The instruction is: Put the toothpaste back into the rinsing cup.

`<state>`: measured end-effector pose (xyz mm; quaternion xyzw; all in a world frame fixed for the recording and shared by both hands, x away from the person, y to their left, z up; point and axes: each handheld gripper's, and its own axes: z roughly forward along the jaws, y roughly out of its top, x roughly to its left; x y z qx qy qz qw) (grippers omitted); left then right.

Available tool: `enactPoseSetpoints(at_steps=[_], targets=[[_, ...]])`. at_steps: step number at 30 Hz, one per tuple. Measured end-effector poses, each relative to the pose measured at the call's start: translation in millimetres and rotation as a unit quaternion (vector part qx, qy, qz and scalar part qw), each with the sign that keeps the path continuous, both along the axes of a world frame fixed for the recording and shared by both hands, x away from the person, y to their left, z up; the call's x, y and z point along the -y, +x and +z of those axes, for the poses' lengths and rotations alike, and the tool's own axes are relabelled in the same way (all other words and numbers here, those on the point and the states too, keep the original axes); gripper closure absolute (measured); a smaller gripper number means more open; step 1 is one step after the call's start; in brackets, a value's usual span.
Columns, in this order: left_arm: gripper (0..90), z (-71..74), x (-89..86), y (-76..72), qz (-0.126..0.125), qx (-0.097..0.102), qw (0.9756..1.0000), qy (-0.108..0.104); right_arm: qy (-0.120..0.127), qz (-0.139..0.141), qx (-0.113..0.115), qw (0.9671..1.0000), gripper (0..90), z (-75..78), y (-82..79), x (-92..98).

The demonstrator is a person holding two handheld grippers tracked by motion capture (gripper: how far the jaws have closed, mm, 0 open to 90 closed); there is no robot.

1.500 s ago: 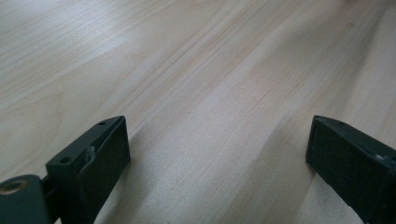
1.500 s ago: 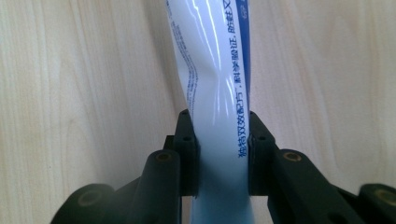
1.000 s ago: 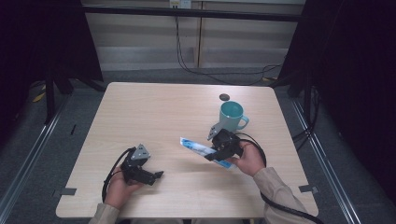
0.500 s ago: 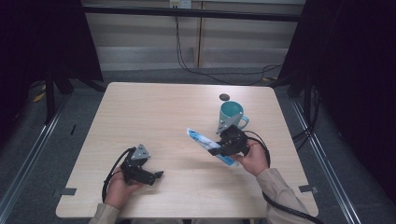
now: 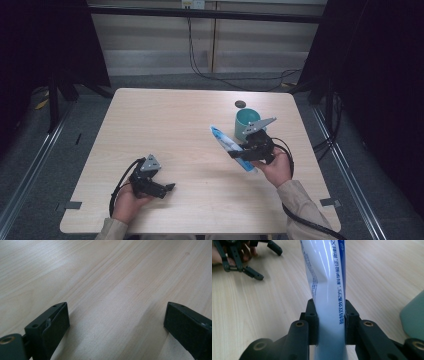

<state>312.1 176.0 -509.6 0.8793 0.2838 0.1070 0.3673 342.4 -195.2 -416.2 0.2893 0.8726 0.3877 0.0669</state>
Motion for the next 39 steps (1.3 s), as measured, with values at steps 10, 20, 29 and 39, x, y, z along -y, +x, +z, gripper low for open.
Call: enactPoseSetpoints(at_steps=[10,20,29,39], targets=[[5.9,0.0,0.0,0.0,0.0,0.0,1.0,0.0,0.042,-0.042,0.009,0.9982,72.1,4.7,3.9,17.2],[5.9,0.0,0.0,0.0,0.0,0.0,1.0,0.0,0.065,-0.066,0.023,0.9954,72.0,10.8,6.6,28.3],[5.9,0.0,0.0,0.0,0.0,0.0,1.0,0.0,0.085,-0.084,0.021,0.9927,72.0,13.0,10.1,37.3],[5.9,0.0,0.0,0.0,0.0,0.0,1.0,0.0,0.111,-0.104,0.025,0.988,72.0,15.7,13.2,45.3]])
